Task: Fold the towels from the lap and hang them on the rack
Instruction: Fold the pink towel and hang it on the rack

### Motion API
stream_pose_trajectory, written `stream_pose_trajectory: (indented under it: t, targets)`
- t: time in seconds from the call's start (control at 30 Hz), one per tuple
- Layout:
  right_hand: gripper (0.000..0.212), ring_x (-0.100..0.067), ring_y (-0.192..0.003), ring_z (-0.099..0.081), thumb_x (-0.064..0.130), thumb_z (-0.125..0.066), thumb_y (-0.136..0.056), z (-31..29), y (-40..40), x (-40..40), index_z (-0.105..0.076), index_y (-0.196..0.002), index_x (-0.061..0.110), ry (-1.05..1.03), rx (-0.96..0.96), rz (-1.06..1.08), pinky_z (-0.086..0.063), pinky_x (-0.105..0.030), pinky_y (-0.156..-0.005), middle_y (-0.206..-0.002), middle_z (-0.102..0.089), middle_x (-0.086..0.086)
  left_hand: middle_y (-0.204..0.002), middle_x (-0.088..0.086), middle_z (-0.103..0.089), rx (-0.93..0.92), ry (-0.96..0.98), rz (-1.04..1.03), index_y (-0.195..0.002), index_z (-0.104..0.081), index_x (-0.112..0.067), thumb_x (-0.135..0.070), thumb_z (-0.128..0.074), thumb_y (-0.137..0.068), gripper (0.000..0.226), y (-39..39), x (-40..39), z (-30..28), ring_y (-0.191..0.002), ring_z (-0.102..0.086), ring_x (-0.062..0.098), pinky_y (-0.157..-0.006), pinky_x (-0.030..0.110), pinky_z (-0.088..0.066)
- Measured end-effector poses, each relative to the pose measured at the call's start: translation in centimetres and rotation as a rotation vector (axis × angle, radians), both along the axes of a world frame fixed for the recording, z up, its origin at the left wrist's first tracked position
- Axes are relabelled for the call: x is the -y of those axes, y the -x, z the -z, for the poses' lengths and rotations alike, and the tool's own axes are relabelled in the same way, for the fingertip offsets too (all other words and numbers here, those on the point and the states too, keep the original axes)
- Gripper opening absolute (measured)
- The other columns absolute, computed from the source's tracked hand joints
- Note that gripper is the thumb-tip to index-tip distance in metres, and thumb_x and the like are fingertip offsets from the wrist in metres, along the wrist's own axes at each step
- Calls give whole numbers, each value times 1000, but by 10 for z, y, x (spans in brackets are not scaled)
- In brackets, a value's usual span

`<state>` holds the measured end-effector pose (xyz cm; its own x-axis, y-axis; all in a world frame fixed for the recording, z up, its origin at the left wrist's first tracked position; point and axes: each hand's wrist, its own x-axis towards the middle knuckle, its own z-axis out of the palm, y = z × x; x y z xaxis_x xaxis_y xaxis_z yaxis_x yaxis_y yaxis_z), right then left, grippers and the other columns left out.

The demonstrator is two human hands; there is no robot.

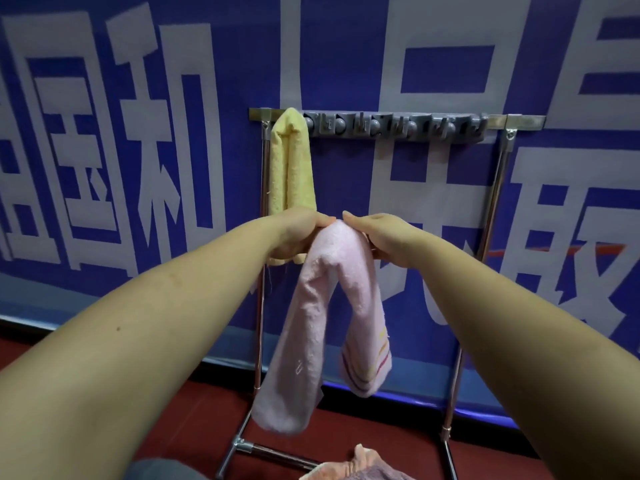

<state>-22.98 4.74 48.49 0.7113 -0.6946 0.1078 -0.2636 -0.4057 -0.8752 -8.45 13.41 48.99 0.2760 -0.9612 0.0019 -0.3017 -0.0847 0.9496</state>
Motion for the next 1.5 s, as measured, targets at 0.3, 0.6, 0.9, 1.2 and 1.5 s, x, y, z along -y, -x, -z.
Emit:
stream_pose_trajectory:
  t: [0.3,0.6,0.9,1.2,1.5]
  targets:
    - [38,-24,-74,-57,36,-51,-95,-48,-30,48,-65,-96,1,-36,116,13,-51,-38,-80,-80,-60,-10,-113,11,-64,-5,61,44,-118,-60,-2,-23,-45,-95,34,-33,37,-36,-108,-56,23,-101,35,-41]
    - [33,-23,-74,-53,38,-51,-94,-111,-55,93,-64,-85,8,61,176,69,-50,-37,-78,-80,-58,-9,-94,7,-66,-213,229,97,-94,-63,-5,-16,-40,-97,26,-38,96,-91,-89,-61,18,-87,28,-48]
    - [39,-22,-72,-53,39,-45,-96,-158,-90,132,-61,-100,4,283,110,204,-50,-32,-66,-84,-57,-10,-49,3,-61,-169,295,2,-64,-61,-3,-12,-46,-92,33,-62,150,-127,-61,-57,17,-61,27,-47]
    - [49,-28,-75,-60,39,-34,-99,-207,-129,146,-62,-107,0,623,-58,243,-54,-38,-85,-94,-63,-15,-67,0,-42,536,385,-191,-63,-42,-18,-20,-45,-90,27,-109,160,-180,-69,-37,19,-63,29,-32]
    - [46,-28,-92,-46,30,-24,-103,-217,-164,150,-52,-123,-1,882,-294,320,-38,-33,-88,-128,-53,-20,-91,1,-54,1146,163,-299,-91,-53,-14,-27,-40,-96,19,-128,170,-192,-83,-49,20,-73,29,-36]
